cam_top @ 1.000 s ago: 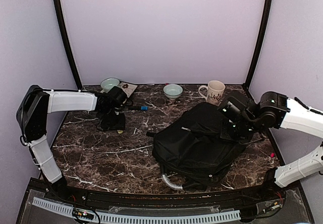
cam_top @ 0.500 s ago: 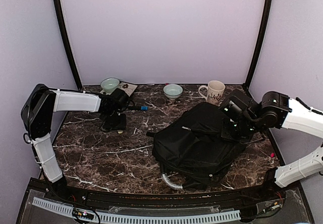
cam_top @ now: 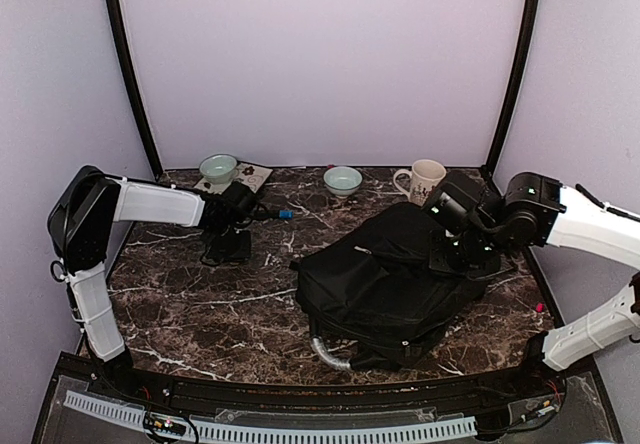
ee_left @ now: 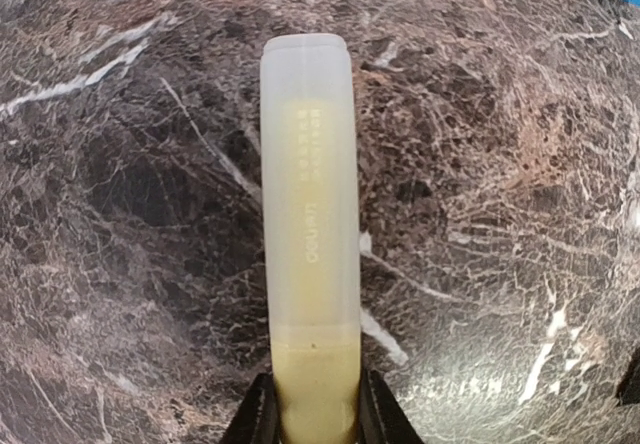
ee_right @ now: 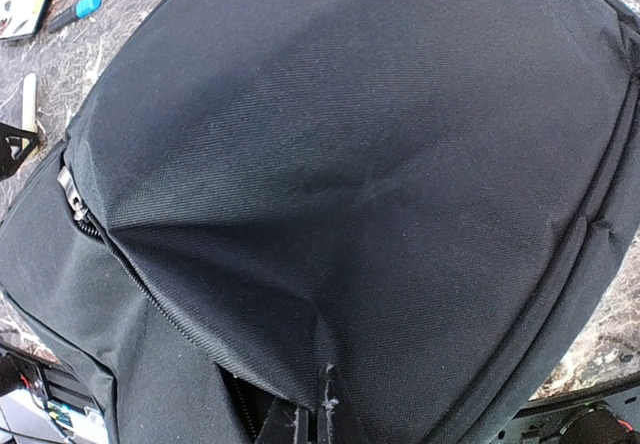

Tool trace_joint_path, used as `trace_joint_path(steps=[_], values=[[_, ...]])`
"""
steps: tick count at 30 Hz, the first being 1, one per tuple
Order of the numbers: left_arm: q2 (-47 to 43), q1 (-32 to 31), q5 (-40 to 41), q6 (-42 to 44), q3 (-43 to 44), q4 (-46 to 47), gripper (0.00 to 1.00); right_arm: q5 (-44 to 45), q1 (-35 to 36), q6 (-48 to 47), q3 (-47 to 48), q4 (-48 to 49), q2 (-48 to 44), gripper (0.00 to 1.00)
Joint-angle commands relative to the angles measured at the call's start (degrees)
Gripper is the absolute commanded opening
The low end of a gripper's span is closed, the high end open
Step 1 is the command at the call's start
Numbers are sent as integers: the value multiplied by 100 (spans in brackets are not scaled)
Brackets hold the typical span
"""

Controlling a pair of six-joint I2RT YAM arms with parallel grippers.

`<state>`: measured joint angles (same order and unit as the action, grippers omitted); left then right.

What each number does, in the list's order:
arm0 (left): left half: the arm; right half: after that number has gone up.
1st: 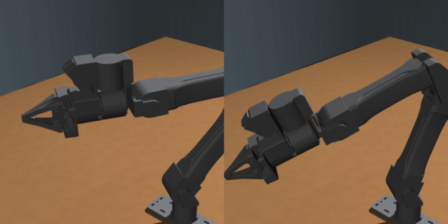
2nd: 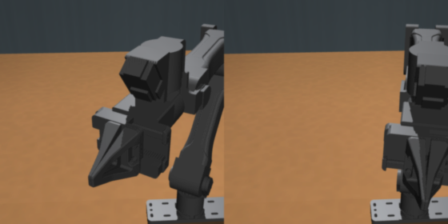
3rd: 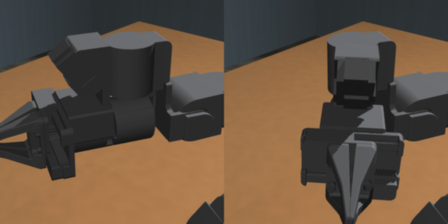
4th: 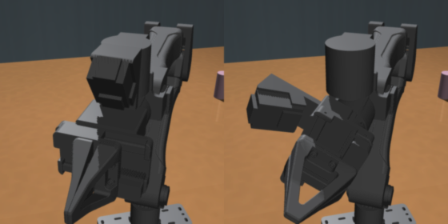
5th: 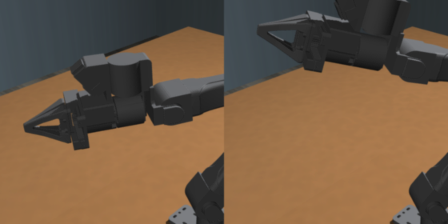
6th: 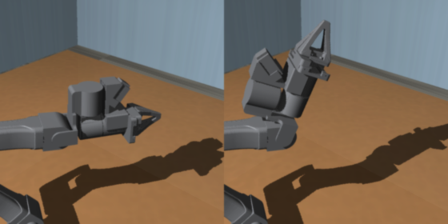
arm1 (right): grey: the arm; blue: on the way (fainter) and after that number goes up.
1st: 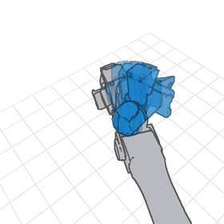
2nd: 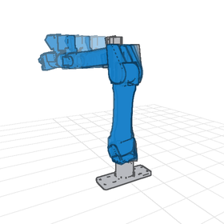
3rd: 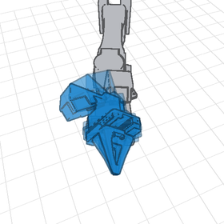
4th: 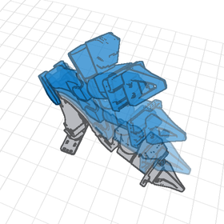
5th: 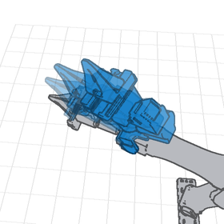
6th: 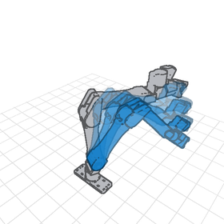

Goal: Pack the student bag
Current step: Pick up the pen at the center of the board.

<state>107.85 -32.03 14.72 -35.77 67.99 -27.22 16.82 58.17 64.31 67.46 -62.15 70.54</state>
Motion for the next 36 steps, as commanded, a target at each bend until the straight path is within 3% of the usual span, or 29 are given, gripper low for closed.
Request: trace_joint_path(steps=[1,5,8,15,27,36], values=[[-27,8,108,6,-144,-32,19,7,-25,-142,236,383,-23,0],[-126,5,202,88,-12,-398,5,63,-23,-207,126,524,-36,0],[-358,6,293,252,144,-754,0,111,-25,-299,-19,813,-77,0],[-1492,-6,117,870,-86,-929,0,73,-27,-815,174,968,103,0],[-3275,-288,-1832,2511,270,-1363,0,8,-25,-1329,686,1185,620,0],[-2765,-1602,-2484,3382,1368,-2508,0,-88,-24,-1234,1032,1313,1022,0]])
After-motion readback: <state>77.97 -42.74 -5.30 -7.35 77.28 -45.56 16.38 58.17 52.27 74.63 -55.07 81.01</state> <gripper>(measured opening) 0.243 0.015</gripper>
